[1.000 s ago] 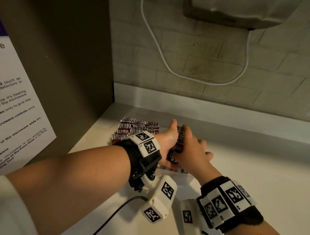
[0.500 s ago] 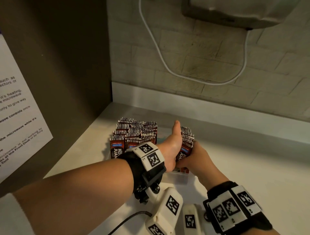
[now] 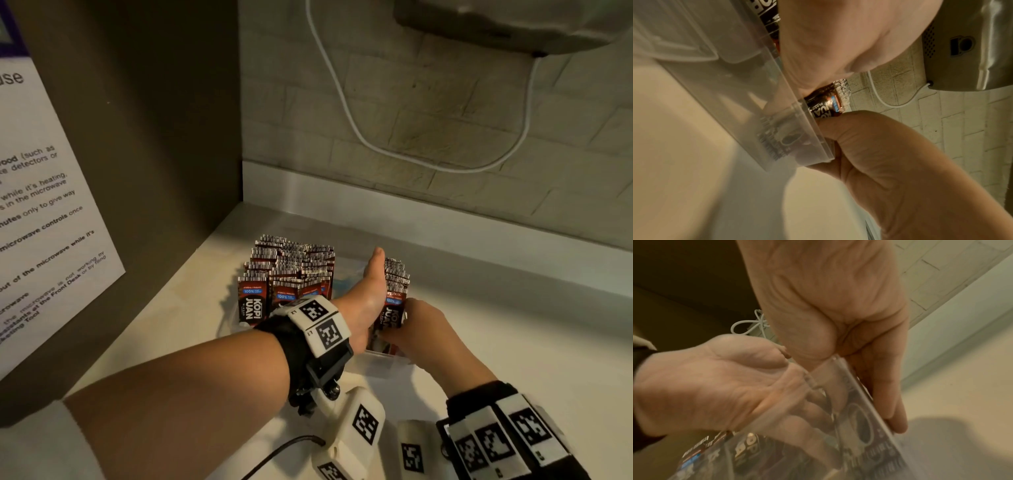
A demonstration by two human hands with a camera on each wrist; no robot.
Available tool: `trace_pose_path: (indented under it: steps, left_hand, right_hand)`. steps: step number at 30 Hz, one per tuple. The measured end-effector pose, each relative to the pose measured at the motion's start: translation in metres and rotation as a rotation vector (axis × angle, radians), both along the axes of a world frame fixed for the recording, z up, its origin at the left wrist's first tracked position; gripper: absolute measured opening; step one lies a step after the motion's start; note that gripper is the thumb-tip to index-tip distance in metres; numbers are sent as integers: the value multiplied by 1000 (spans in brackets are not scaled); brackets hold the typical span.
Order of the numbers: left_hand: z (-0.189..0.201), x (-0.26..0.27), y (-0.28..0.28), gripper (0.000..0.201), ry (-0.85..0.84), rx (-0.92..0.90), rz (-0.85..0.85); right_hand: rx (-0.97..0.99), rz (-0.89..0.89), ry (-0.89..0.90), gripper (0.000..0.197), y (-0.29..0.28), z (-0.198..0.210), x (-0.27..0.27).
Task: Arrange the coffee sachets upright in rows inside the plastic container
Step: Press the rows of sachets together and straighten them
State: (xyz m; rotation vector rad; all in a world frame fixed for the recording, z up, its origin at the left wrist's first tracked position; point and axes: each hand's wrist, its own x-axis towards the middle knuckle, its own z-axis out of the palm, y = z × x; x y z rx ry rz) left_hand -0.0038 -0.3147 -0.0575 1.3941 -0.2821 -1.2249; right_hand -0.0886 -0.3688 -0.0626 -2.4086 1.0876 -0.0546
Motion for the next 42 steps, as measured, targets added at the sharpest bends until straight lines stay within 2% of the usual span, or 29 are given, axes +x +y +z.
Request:
trace_pose_path:
  steps: [3, 5, 8, 12, 21, 24, 28, 34, 39, 42]
  left_hand:
    - [-6, 2, -1, 89, 43, 16, -42]
    - [-6, 0, -2, 89, 66, 26, -46]
    - [-2, -4, -2, 77, 26, 21, -2]
    - [-1, -6, 0, 66, 32, 3, 34]
    - [-3, -5, 0, 73, 108, -11, 35]
    - [-4, -7, 1, 74, 100, -30, 62]
    - [-2, -10, 0, 59, 36, -65, 114]
    - [0, -11, -2, 60, 24, -89, 93]
    - [-1, -10, -2, 59, 31, -89, 123]
    - [6, -10, 3, 60, 31, -75, 104]
  right_hand:
    - [72, -3, 46, 28, -2, -1, 2]
    - [54, 1, 43, 41, -5, -4, 2]
    - [70, -28, -45, 63, -6, -8, 2]
    - [85, -22, -134, 79, -4, -9, 1]
    - [99, -59, -81, 67, -5, -17, 8]
    - [138, -69, -106, 69, -6, -21, 9]
    - [159, -63, -98, 71, -7, -20, 7]
    - [153, -74, -92, 73, -6, -19, 7]
    - [182, -120, -121, 83, -4, -18, 3]
    - [217, -147, -114, 106, -4, -15, 1]
